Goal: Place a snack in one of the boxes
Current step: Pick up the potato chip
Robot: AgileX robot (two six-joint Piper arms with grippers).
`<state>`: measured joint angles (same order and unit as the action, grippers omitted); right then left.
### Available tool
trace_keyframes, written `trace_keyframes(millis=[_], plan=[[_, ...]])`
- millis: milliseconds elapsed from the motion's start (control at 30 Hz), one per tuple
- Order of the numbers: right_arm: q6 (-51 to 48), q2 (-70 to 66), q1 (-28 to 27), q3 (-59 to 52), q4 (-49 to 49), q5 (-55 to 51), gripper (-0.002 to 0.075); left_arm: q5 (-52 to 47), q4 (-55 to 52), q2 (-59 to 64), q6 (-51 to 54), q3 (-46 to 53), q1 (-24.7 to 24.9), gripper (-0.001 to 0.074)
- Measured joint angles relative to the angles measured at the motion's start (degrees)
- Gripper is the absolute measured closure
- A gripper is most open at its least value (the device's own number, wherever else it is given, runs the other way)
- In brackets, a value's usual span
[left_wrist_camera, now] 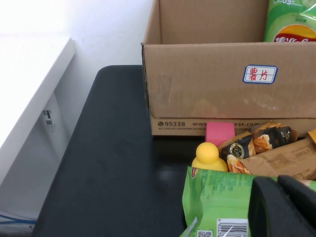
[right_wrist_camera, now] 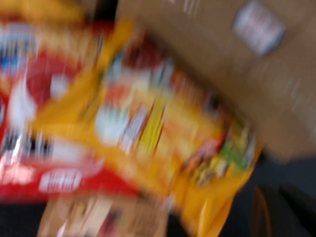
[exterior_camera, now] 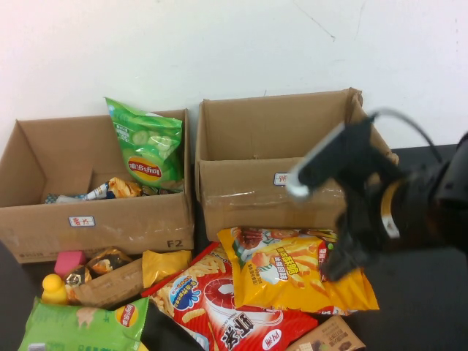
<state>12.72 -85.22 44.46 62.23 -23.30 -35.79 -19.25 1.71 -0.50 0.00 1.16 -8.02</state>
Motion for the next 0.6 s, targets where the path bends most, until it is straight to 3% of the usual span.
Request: trace_keyframes(millis=[367,467,600], plan=[[-13.6,0.0,3.5,-12.2,13.9,0.8,0.0609,0.0,0.0,0.0,0.0,0.0,0.0,0.0737],[-17.5,0.0,3.8,-13.6,14.0,1.2,0.0522,0.0,0.0,0.0,0.0,0.0,0.0,0.0737],[-20.6,-1.5,3.8,-13.9,10.2,2.8,0.0317,0.0,0.0,0.0,0.0,0.0,0.0,0.0737]])
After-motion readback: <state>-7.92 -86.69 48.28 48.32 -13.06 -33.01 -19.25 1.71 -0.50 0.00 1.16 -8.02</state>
